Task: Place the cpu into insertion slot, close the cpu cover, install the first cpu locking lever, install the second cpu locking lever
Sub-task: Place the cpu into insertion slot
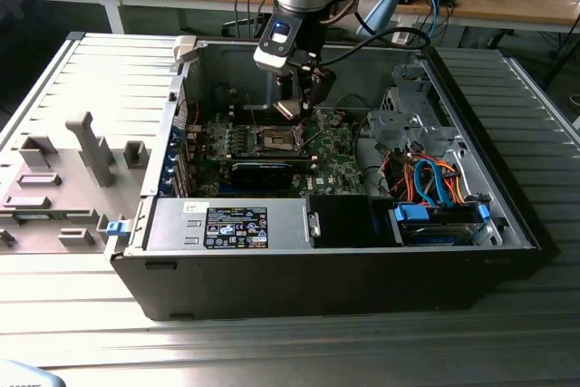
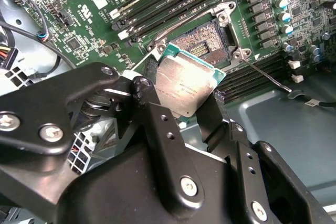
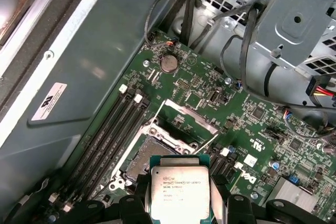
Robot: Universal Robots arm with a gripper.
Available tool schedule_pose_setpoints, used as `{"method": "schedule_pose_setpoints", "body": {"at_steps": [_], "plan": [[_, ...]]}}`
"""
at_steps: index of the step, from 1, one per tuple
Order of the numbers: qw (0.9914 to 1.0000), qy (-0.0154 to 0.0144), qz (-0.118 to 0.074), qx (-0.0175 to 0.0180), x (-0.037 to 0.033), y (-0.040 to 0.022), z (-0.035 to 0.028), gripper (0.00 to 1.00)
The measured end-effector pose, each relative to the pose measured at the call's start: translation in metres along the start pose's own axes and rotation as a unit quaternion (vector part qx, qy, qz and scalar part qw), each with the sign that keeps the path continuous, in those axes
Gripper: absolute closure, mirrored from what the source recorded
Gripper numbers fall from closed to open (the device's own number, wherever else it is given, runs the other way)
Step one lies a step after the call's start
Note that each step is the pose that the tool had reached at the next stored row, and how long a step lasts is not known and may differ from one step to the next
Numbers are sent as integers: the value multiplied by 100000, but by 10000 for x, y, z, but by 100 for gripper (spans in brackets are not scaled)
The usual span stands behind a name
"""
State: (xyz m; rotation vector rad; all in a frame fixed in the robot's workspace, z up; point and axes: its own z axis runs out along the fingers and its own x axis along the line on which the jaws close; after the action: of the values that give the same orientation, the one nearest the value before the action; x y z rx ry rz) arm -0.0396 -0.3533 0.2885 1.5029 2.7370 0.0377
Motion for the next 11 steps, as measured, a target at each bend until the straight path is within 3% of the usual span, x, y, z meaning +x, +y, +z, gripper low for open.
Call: {"method": "schedule_pose_setpoints", "body": {"at_steps": [11], "plan": [[99987,-73,1629,23,0,0,12,46]]}}
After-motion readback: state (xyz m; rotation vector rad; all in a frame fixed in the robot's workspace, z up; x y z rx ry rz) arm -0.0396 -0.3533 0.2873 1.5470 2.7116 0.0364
